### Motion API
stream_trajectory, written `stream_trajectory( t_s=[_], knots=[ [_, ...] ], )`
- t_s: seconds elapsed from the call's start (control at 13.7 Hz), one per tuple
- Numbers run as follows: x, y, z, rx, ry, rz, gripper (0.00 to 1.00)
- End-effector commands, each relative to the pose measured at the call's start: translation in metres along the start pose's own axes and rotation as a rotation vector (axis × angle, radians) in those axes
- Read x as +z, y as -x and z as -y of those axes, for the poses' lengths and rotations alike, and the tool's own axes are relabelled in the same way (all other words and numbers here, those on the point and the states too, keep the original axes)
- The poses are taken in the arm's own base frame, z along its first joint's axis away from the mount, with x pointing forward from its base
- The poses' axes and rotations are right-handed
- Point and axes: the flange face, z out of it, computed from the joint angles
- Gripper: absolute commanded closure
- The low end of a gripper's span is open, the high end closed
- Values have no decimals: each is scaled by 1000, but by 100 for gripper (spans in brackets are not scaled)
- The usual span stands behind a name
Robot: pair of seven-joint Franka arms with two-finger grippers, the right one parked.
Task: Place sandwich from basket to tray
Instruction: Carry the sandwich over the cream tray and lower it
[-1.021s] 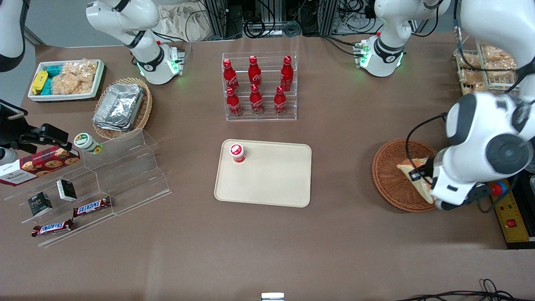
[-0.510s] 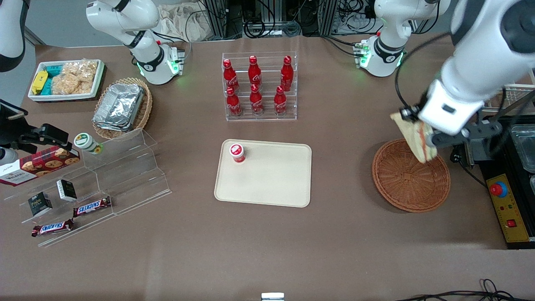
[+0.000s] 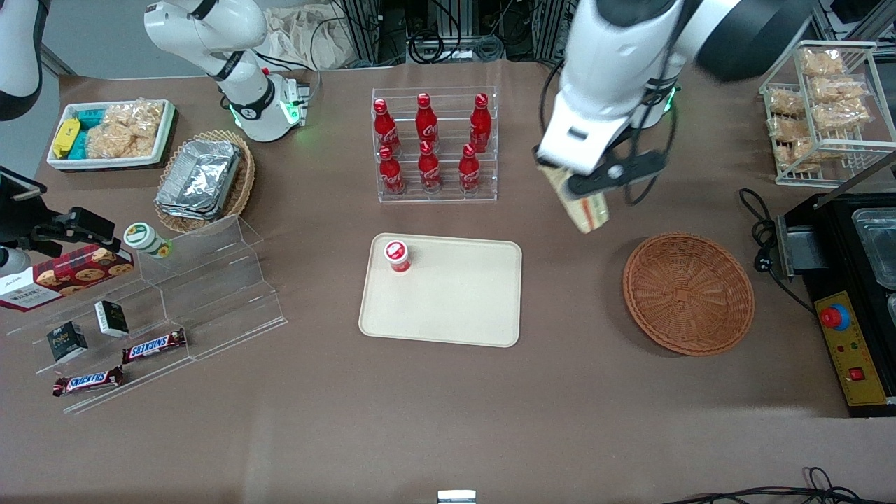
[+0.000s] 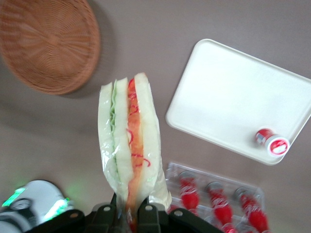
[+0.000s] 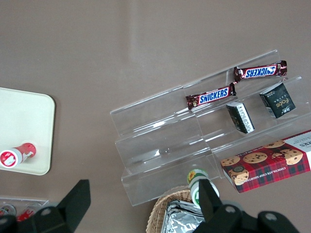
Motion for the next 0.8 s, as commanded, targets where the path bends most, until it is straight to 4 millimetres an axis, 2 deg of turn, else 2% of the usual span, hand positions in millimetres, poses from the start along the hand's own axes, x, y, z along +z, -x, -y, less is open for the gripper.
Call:
stream_trajectory(
  t_s=[0.0, 0.15, 0.22, 0.36, 0.51, 0.66, 0.73],
  knots=[
    [94, -32, -57, -81, 19, 31, 96],
    [175, -40, -98, -147, 18, -23, 96],
    [214, -48, -110, -183, 22, -39, 97],
    [270, -55, -126, -193, 37, -37, 97],
    [308, -56, -132, -186, 41, -11, 97],
    [324, -57, -132, -179, 27, -7, 93],
    [325, -57, -132, -181, 29, -5, 67]
  ],
)
